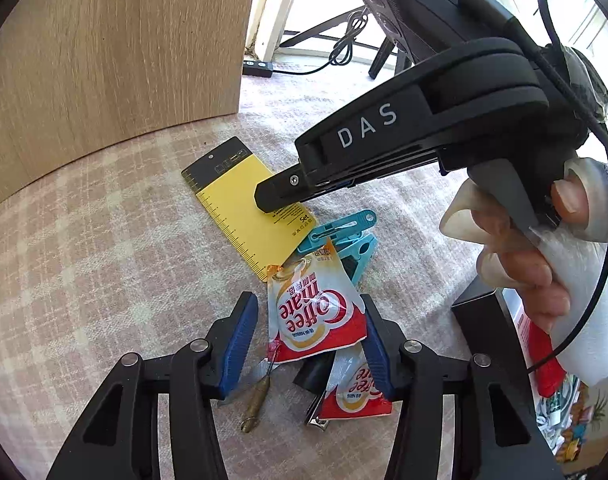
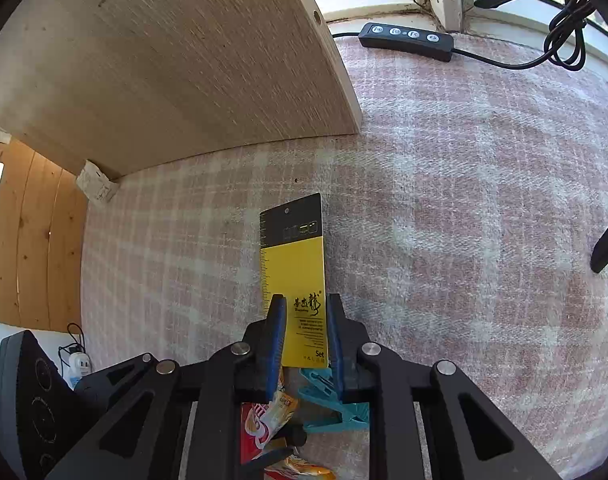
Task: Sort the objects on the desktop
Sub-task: 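Grasp a coffee-mate packet with the left tool while the right tool grasps the yellow card, then lift the packet and yellow card and carry them over the tray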
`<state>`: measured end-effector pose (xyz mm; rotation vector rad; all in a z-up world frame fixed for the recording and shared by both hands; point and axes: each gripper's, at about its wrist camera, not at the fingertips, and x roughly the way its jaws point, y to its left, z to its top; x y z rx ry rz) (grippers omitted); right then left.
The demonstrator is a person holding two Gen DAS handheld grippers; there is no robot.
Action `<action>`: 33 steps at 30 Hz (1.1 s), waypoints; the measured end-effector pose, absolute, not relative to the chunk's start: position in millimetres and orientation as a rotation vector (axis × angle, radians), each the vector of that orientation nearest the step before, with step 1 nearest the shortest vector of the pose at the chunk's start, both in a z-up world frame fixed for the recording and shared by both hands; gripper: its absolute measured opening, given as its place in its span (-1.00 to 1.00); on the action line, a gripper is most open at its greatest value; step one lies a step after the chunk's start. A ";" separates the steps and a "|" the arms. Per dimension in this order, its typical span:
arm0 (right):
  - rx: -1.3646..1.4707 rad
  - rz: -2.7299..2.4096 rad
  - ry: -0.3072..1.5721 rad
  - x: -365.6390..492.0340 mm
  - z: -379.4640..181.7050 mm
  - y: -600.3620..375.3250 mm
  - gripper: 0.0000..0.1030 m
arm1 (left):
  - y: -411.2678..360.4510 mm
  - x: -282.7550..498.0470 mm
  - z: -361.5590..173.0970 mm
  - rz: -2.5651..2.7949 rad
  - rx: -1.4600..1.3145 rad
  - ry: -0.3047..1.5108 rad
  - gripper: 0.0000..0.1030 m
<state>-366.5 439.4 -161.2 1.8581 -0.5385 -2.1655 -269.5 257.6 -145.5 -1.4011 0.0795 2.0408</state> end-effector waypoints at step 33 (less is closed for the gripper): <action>1.570 -2.386 -0.603 -238.5 -11.6 478.1 -0.99 | 218.0 -201.8 -41.5 2.087 -1.208 0.119 -0.82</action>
